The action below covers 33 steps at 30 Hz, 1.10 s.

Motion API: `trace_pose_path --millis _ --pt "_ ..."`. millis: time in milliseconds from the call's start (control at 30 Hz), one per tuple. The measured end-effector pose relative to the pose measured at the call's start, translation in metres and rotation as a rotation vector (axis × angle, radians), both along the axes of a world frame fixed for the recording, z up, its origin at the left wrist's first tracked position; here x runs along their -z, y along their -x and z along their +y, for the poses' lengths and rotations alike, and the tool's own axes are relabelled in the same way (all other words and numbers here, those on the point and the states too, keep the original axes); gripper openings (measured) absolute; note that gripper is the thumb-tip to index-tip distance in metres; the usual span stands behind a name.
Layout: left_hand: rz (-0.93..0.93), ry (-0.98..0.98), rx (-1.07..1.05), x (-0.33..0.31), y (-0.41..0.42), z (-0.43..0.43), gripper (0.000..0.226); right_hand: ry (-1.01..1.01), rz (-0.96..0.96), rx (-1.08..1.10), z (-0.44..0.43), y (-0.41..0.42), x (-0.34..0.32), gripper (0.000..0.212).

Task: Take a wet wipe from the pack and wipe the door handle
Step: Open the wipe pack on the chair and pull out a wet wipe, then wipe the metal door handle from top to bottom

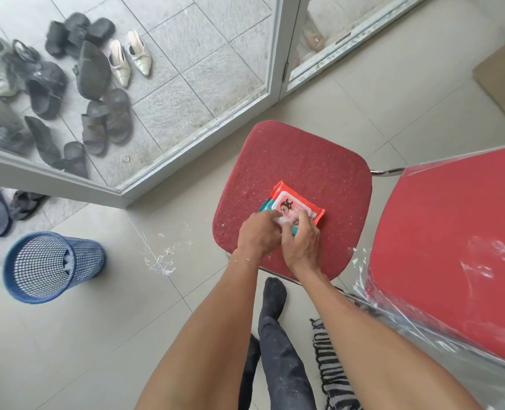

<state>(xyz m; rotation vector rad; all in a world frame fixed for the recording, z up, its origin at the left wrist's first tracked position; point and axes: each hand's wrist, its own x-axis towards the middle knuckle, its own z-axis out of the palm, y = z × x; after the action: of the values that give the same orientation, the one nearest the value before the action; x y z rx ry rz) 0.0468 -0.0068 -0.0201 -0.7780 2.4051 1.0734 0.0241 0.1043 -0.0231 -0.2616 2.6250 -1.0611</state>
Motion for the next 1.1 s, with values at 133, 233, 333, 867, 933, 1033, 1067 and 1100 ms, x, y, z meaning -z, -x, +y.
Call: trace_pose_path --millis 133,233,333,867,933,1033,1067,1100 --pt "-0.013 -0.217 -0.197 -0.049 0.001 -0.032 0.014 0.095 -0.058 0.024 -0.027 -0.006 -0.044 0.013" --pt "0.023 -0.151 -0.235 -0.090 -0.004 -0.060 0.020 0.152 -0.024 0.009 -0.054 -0.009 -0.080 0.012" --pt "0.047 -0.153 -0.309 -0.133 -0.017 -0.090 0.019 0.206 -0.032 0.018 -0.087 -0.013 -0.122 0.006" --pt "0.290 -0.024 -0.662 -0.374 -0.123 -0.254 0.023 0.433 -0.138 -0.341 -0.272 -0.060 -0.342 0.025" --pt "0.373 -0.092 -0.760 -0.429 -0.151 -0.269 0.017 0.527 -0.270 -0.400 -0.292 -0.074 -0.388 0.019" --pt "0.422 -0.141 -0.790 -0.479 -0.161 -0.291 0.015 0.597 -0.353 -0.470 -0.317 -0.076 -0.432 0.014" --pt "0.447 -0.149 -0.831 -0.501 -0.170 -0.297 0.011 0.625 -0.370 -0.489 -0.324 -0.082 -0.451 0.015" --pt "0.494 -0.154 -0.876 -0.526 -0.181 -0.305 0.007 0.667 -0.397 -0.514 -0.334 -0.089 -0.476 0.017"
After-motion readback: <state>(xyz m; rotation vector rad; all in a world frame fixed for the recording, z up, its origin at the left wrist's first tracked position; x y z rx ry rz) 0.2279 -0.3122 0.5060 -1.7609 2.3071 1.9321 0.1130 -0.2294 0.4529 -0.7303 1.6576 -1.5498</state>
